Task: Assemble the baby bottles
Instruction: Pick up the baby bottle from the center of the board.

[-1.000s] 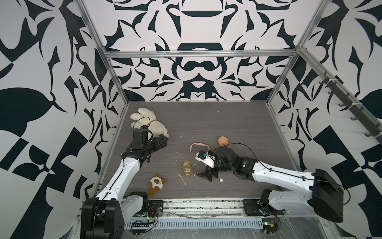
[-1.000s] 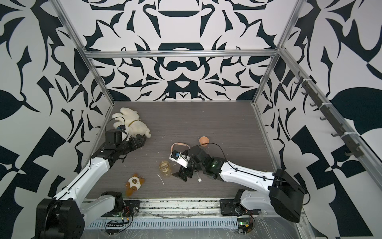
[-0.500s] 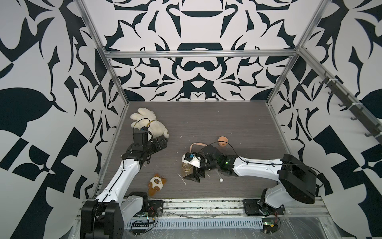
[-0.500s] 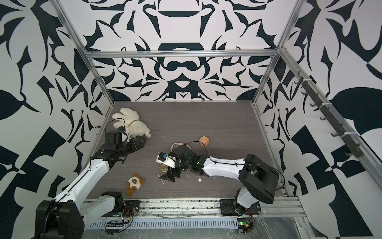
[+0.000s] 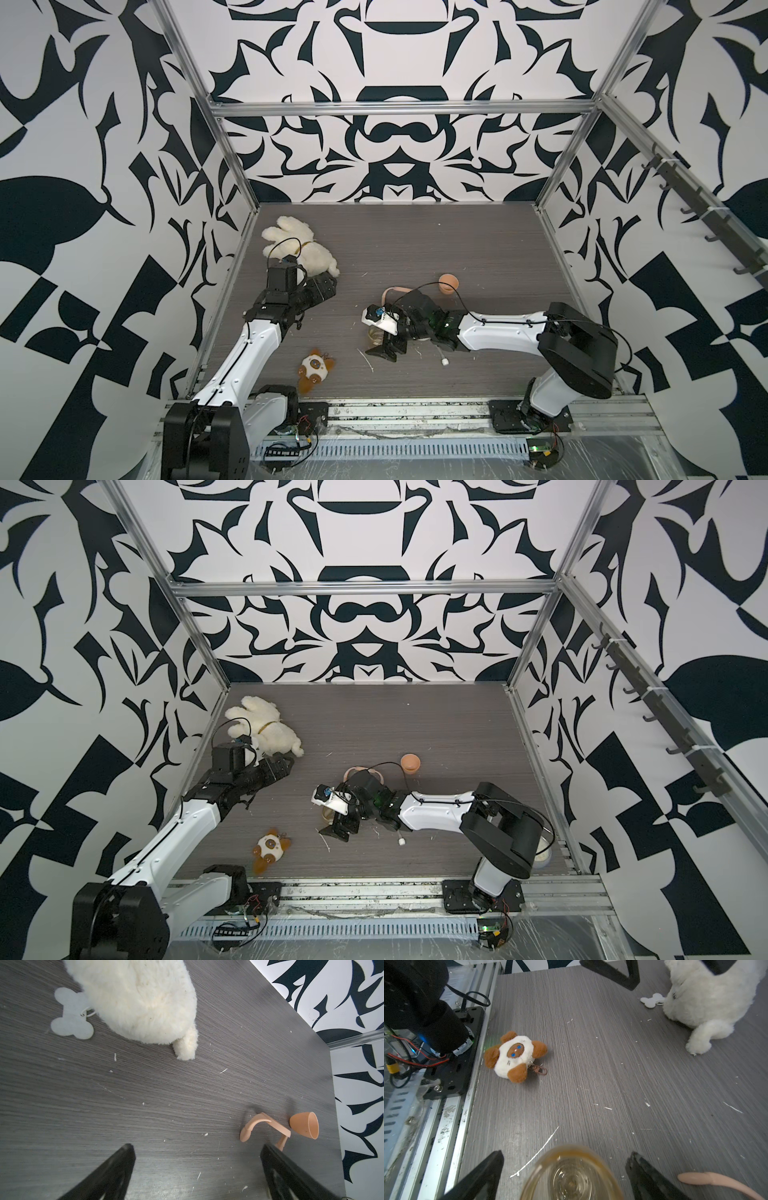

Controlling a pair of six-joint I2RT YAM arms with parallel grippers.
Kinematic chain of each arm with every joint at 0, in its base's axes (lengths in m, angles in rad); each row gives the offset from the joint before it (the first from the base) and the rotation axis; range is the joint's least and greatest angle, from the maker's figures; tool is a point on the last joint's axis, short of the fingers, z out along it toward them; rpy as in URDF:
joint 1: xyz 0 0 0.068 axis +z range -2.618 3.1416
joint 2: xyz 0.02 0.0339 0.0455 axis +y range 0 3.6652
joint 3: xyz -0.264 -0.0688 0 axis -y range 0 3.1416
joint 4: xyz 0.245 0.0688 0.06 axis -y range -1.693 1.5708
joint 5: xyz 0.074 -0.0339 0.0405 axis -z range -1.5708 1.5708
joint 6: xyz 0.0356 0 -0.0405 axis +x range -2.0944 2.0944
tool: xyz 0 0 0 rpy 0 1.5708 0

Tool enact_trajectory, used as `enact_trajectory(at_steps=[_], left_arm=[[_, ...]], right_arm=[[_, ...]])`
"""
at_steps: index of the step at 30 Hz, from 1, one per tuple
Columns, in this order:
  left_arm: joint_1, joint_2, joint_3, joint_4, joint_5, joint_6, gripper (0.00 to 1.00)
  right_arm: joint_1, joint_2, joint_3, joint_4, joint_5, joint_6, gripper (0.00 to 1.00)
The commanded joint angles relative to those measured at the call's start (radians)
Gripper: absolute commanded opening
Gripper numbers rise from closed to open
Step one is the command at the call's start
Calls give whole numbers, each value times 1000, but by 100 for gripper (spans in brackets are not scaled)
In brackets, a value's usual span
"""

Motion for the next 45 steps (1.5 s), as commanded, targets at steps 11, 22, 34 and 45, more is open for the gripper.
enact_trajectory(at_steps=[11,22,34,45], left_arm=[[0,4,-37,23,21,2,99],[0,6,-47,43,38,-1,99],[0,7,-52,49,40,-1,99],[-188,-88,-80,250,60,94,99]], right_arm=[[2,0,16,40,11,-50,92],[1,18,9,45,-13,-58,88],[-11,8,-9,42,-5,-68,43],[-286,-250,16,-72,-155,172,30]])
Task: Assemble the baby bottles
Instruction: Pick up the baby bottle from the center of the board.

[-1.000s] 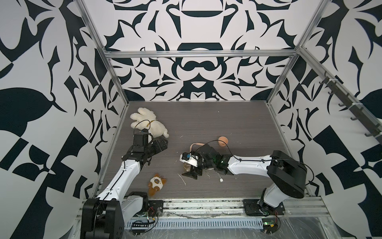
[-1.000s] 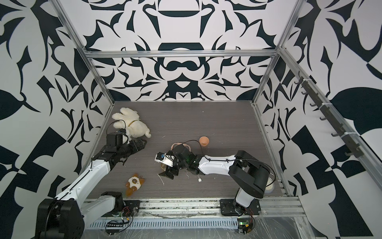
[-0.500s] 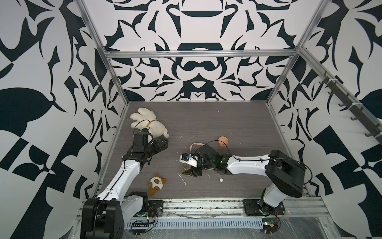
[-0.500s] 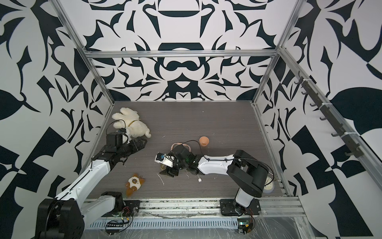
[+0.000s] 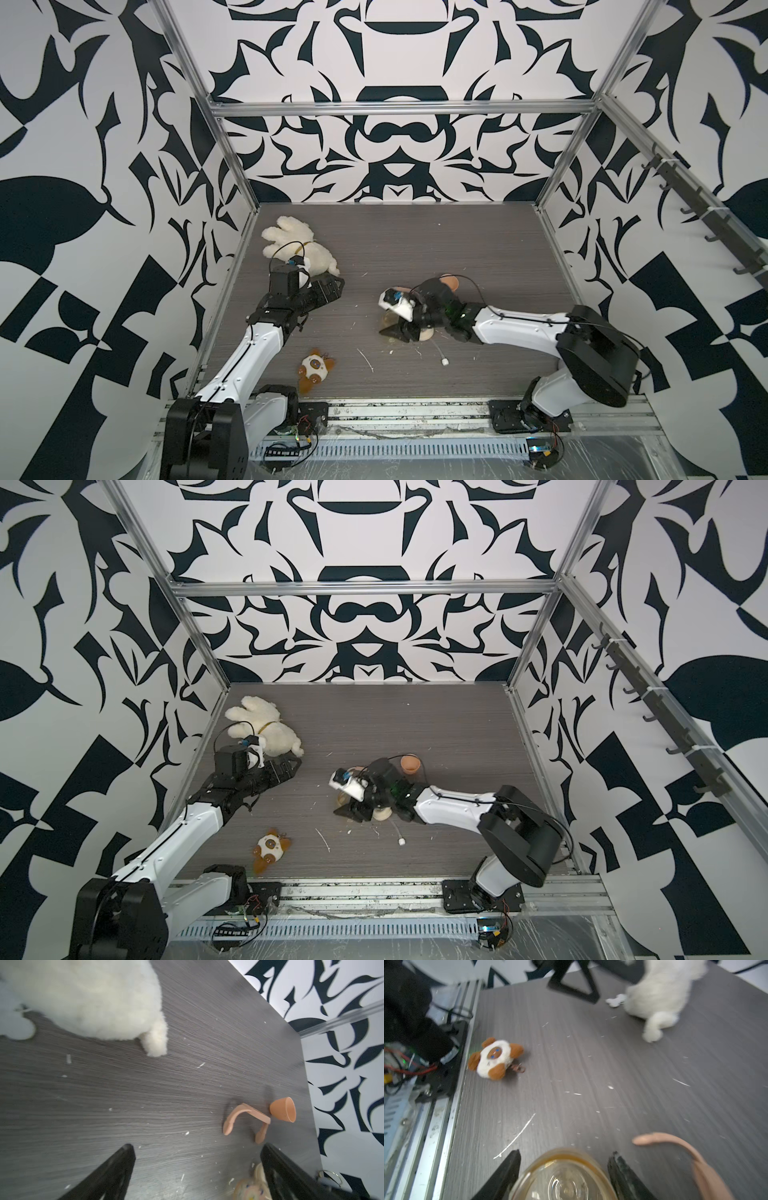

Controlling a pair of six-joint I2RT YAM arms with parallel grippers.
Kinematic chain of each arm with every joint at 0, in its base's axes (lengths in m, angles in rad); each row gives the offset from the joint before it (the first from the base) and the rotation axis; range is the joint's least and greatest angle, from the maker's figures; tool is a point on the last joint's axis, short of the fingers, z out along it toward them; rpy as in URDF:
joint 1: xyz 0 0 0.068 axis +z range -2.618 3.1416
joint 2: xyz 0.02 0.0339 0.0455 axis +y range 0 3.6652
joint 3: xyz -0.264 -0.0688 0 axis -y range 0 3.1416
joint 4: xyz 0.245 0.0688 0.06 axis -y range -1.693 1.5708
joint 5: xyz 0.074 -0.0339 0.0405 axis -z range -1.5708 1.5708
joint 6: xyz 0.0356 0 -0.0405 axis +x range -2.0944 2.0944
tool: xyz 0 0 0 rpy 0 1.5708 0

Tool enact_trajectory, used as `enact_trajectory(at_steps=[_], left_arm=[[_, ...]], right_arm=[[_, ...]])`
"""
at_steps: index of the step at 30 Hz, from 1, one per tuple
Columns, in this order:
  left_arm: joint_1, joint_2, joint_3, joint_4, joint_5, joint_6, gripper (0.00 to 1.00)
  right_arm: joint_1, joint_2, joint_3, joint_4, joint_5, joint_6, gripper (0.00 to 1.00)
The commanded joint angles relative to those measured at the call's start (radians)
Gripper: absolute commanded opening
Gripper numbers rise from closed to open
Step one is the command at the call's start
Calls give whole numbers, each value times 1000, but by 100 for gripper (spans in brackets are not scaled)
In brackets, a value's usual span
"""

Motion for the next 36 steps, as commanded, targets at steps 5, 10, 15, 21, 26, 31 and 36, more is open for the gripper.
enact_trajectory(at_steps=[5,10,15,21,26,31,36], left_arm=[[-366,-126,-2,136,-274,298,99],[-459,-216,41,89,-406,404,99],[-464,-239,35,139,-160,476,99],[-464,-242,32,315,94,484,99],[-466,-149,159,244,206,538,99],[-473,-100,161,280,167,561,99],[-490,-55,157,377,168,535,99]], right_arm=[[-176,-181,195,-176,-103,213,30],[-252,-190,248,-232,-159,272,30],[-320,-201,253,-109,-306,404,30],[-329,-234,251,-16,-418,482,29],[-329,-252,224,50,-492,517,28],[-329,-244,200,205,-531,620,28],[-327,-202,174,327,-541,713,27]])
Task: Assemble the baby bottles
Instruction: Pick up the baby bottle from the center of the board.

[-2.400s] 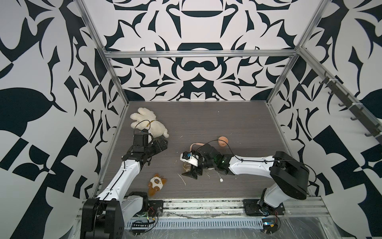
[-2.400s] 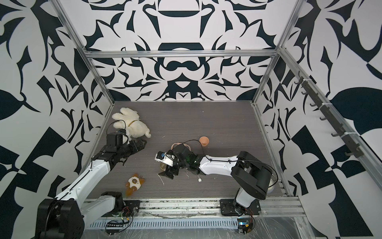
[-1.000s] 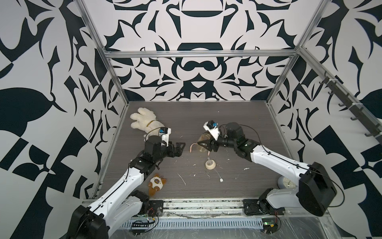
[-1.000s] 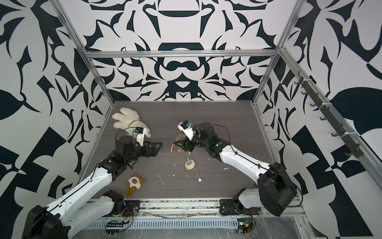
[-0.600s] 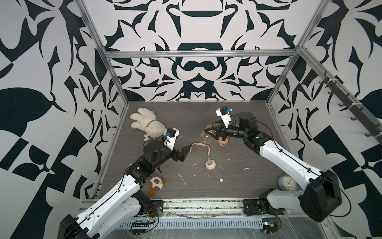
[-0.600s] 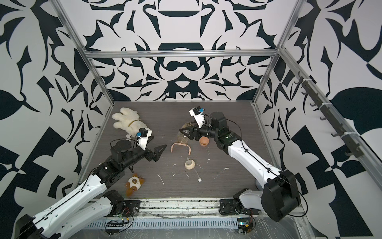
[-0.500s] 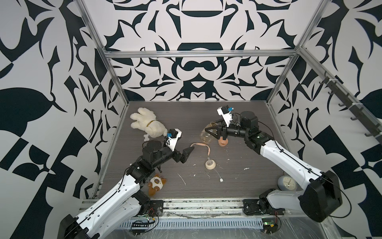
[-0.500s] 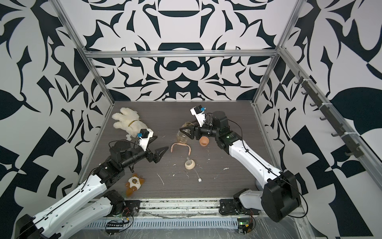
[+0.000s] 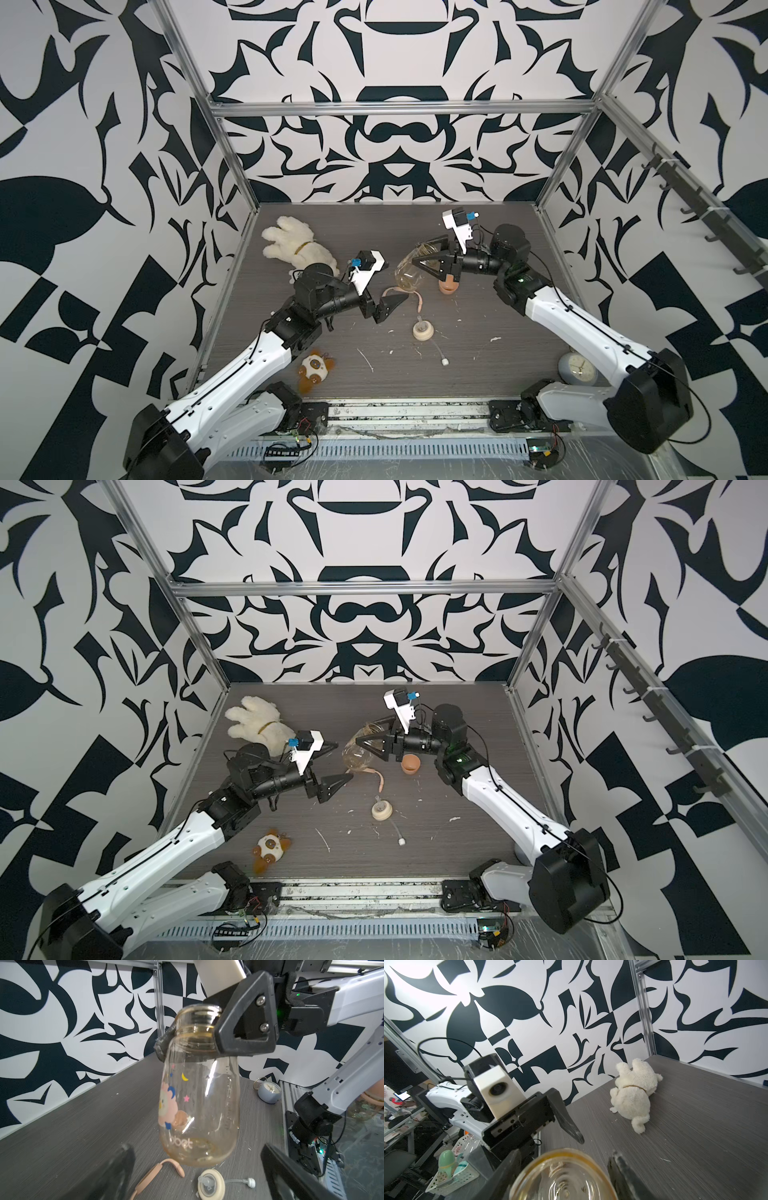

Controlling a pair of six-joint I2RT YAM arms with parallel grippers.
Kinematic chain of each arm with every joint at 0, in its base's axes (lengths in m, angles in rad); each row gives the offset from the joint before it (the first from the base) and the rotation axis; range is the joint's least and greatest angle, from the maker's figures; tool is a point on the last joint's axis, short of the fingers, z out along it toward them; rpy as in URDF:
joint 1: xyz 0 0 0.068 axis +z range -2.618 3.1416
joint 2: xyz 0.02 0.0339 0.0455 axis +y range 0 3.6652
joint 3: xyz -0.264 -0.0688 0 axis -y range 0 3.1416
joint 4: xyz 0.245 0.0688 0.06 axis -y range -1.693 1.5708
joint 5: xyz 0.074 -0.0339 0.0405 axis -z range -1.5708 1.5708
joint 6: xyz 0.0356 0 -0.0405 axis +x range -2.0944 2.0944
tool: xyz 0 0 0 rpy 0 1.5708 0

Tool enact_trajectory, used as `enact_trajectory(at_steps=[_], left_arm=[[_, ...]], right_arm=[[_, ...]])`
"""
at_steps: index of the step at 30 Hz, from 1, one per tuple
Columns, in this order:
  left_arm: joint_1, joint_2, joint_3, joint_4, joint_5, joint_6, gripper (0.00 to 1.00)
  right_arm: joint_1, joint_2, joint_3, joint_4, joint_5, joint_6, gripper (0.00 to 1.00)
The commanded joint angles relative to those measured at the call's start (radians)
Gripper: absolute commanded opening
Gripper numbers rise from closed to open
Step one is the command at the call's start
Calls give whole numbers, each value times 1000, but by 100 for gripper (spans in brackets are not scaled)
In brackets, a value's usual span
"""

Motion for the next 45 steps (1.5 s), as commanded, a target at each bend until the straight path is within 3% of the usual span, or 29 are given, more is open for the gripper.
enact_trajectory(at_steps=[1,21,31,42,45], left_arm=[[-15,21,4,88,18,1,99],[-34,104,11,218,-5,-50,99],[-34,139,41,198,-7,-44,93],[-34,146,35,233,-27,-60,97],[-34,158,42,230,-29,-55,93]], right_arm=[[5,15,-9,163,-40,94,27],[19,25,-55,287,-36,178,26],[24,19,-61,278,-36,173,26],[27,24,-62,251,-42,150,26],[27,24,-60,253,-42,152,26]])
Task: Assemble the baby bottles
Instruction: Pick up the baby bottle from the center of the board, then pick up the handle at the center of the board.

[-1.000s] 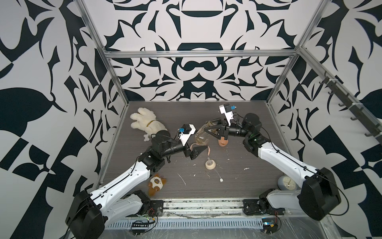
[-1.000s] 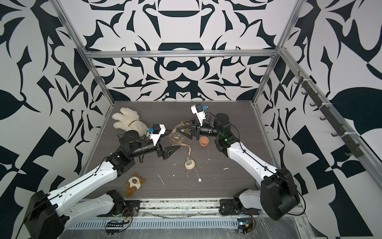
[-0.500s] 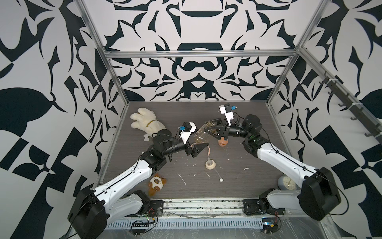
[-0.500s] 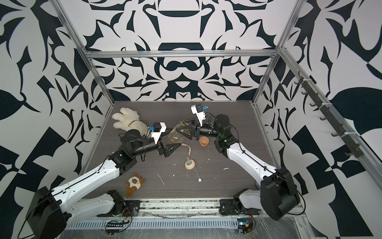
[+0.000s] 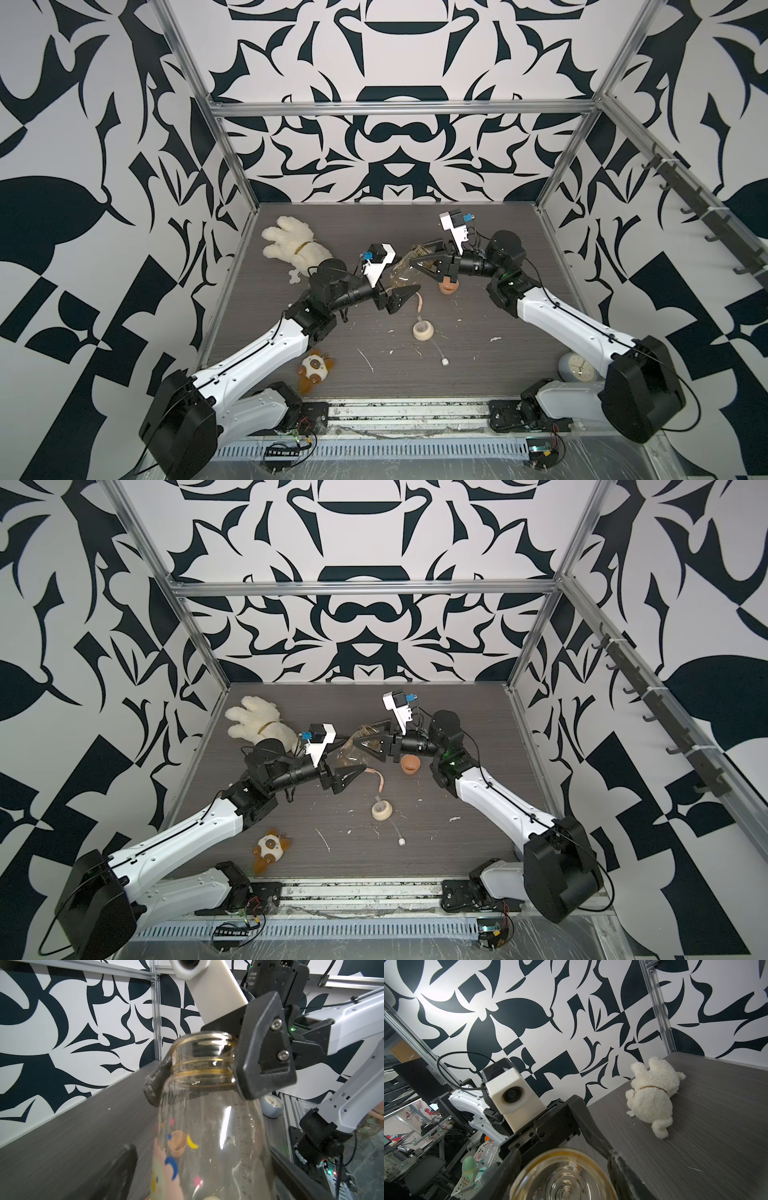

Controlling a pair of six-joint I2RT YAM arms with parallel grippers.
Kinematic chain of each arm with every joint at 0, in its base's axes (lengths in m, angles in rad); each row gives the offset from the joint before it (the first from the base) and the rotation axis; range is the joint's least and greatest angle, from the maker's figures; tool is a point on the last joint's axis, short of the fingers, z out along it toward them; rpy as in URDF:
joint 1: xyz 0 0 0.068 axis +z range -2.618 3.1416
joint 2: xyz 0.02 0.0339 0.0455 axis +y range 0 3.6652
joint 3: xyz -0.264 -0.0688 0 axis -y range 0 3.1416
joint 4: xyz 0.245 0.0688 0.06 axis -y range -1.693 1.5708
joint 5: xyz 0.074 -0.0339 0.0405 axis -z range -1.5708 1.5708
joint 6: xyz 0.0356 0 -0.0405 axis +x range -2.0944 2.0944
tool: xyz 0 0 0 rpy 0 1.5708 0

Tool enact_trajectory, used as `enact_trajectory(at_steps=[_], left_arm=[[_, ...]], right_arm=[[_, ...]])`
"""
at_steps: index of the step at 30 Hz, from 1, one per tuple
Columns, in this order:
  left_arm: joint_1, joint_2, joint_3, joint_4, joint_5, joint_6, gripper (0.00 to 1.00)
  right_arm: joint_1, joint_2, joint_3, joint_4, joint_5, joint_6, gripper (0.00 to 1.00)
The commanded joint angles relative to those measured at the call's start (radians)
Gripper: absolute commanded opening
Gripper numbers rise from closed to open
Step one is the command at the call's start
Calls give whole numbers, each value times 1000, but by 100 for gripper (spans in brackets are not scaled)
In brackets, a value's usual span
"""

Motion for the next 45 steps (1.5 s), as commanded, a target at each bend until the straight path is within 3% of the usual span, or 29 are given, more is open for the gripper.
enact_trajectory(at_steps=[1,5,7,11,14,19,26,32,34,36,41,45], left_arm=[[-2,14,29,16,-11,4,91],[-2,12,28,12,-15,13,72],[0,8,28,3,-15,21,62],[4,1,23,-9,-22,29,53],[8,0,23,-22,-16,36,48],[21,-14,6,-50,-20,58,44],[89,-97,-101,-23,3,34,42],[112,-248,-223,-45,-46,-4,42],[120,-297,-254,-50,-56,-10,43],[120,-317,-269,-50,-60,-12,43],[121,-369,-291,-77,-65,-25,44],[121,-420,-314,-78,-94,-38,46]], right_arm=[[5,-21,2,43,-19,-10,26],[5,-28,10,24,-20,-19,27],[6,-32,11,20,-18,-23,33],[13,-54,11,-39,-2,-71,46],[14,-70,19,-134,34,-126,62],[15,-84,43,-213,77,-155,100],[12,-112,99,-405,140,-261,100],[-36,-190,162,-864,470,-444,99],[-57,-119,226,-1059,539,-515,95],[-52,-34,258,-1134,559,-546,91],[36,151,282,-1129,641,-604,91],[37,263,306,-1155,633,-636,91]])
